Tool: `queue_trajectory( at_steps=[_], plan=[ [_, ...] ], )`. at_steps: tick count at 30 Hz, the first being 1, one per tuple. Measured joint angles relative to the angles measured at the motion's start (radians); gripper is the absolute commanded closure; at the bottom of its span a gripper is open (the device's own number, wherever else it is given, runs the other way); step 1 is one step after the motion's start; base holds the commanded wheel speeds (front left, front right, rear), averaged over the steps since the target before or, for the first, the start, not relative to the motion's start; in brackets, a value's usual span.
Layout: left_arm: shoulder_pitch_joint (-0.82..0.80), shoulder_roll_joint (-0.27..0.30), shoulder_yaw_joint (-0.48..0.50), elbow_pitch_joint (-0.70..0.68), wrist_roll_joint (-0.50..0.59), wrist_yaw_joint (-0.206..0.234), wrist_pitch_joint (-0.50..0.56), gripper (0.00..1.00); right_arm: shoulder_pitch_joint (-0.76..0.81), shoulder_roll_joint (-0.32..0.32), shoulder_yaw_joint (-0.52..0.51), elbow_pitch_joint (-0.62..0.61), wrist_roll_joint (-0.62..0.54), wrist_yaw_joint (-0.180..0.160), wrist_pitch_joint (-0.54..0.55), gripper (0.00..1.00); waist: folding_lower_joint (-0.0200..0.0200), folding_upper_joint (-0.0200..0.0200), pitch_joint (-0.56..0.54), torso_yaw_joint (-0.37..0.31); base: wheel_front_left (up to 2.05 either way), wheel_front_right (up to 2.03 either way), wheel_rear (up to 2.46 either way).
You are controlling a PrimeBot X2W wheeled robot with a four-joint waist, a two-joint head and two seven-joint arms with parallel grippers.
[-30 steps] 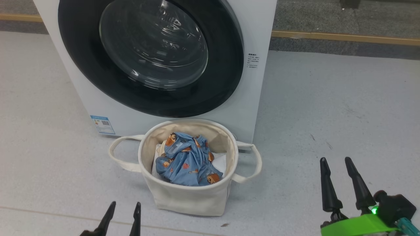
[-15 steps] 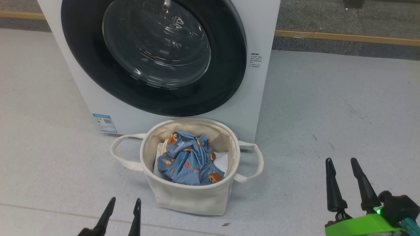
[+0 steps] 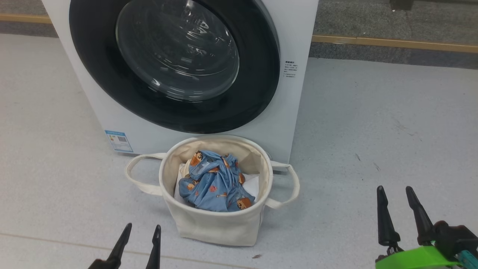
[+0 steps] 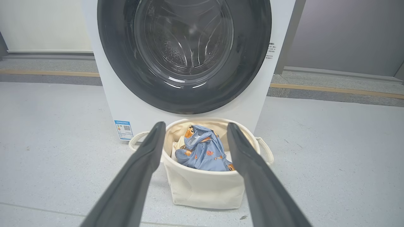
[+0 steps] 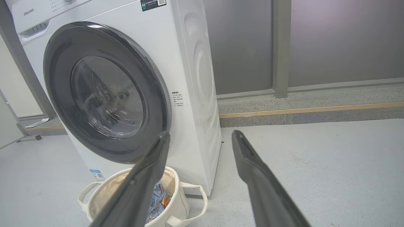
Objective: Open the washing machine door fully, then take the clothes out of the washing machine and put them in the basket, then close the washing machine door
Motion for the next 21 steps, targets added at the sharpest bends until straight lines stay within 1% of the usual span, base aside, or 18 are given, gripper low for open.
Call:
queue_trajectory(
  at_steps=[13,21],
  plan=[
    [0.000,-0.001,0.000,0.003,0.000,0.000,0.000,0.00,-0.001,0.000,0.000,0.001,0.001,0.000,0.000,0.00,0.0000,0.0000,-0.001,-0.006,0.00,0.00,0.00],
    [0.000,-0.001,0.001,0.008,0.000,-0.008,0.000,0.00,0.000,0.000,0.001,0.001,0.001,0.000,0.000,0.00,0.0000,0.0000,-0.001,-0.009,0.00,0.00,0.00]
  ],
)
